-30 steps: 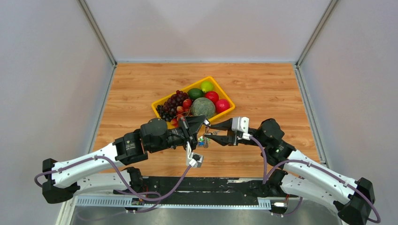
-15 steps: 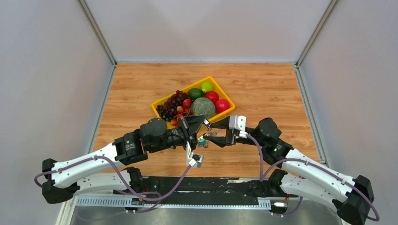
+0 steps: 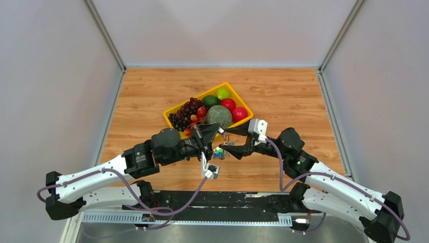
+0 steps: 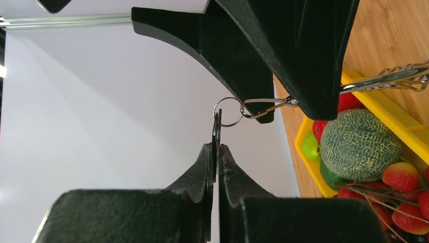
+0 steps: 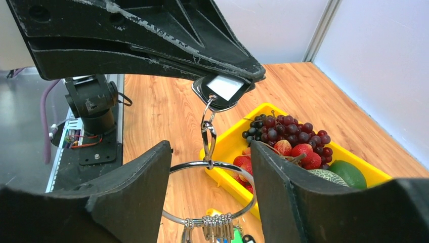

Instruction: Remove the keys from the keyring

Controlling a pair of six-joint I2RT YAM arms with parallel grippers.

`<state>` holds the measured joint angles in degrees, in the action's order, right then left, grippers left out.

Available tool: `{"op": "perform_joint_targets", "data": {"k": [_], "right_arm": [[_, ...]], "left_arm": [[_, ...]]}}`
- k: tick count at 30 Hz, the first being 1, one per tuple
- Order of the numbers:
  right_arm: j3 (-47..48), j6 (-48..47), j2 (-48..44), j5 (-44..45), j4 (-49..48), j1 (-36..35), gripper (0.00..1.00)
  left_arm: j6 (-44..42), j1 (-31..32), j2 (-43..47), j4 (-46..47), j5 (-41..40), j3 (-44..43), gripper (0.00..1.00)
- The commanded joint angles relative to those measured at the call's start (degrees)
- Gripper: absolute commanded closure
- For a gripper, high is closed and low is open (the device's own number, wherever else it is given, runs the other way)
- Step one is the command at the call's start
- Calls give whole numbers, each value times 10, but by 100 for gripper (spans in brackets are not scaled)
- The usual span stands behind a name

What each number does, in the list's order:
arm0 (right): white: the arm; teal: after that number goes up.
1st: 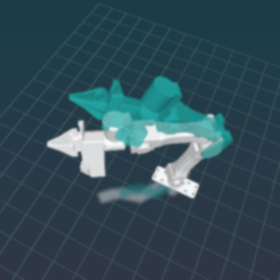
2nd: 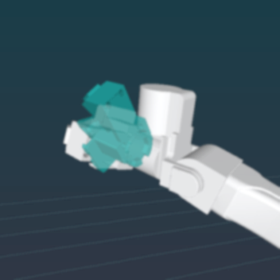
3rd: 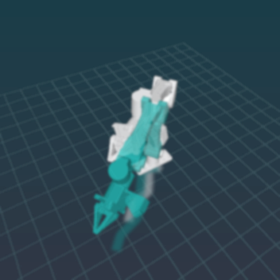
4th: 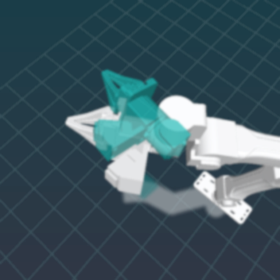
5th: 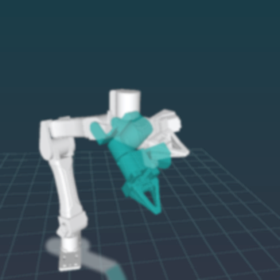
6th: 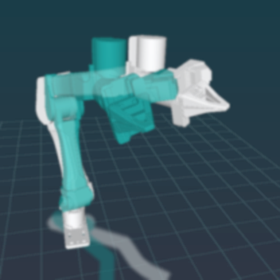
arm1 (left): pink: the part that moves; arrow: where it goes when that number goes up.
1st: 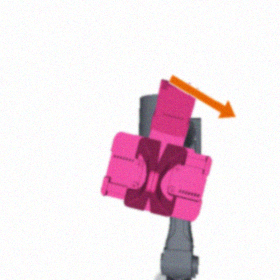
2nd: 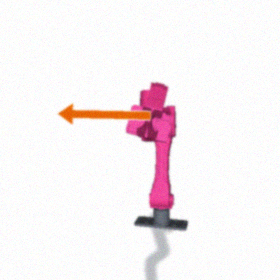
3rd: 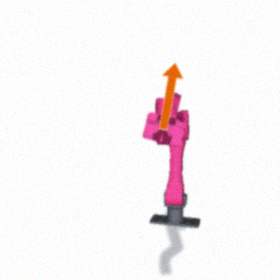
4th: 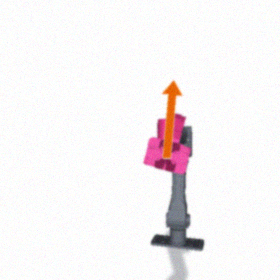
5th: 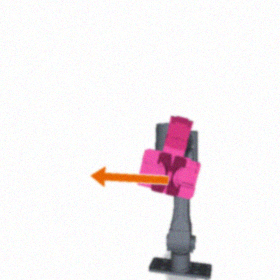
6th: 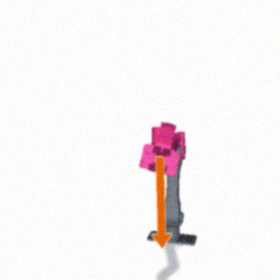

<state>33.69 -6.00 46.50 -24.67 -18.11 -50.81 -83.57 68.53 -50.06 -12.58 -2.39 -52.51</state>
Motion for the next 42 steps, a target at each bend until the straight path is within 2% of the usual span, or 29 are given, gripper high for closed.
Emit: {"op": "perform_joint_targets", "data": {"k": [1,18,25,39,42], "right_arm": [[6,27,-22,29,3,1,37],[6,51,-16,45,0,0,48],[-14,25,-29,21,-27,1,59],[-17,5,-29,-15,-26,0,63],[-17,4,-32,-12,-25,1,58]], "left_arm": [[8,-1,4,38,-10,-2,100],[8,0,-3,61,-21,12,100],[8,0,1,58,-14,11,100],[10,-1,7,51,-4,7,100],[10,-1,7,50,-3,7,100]]}}
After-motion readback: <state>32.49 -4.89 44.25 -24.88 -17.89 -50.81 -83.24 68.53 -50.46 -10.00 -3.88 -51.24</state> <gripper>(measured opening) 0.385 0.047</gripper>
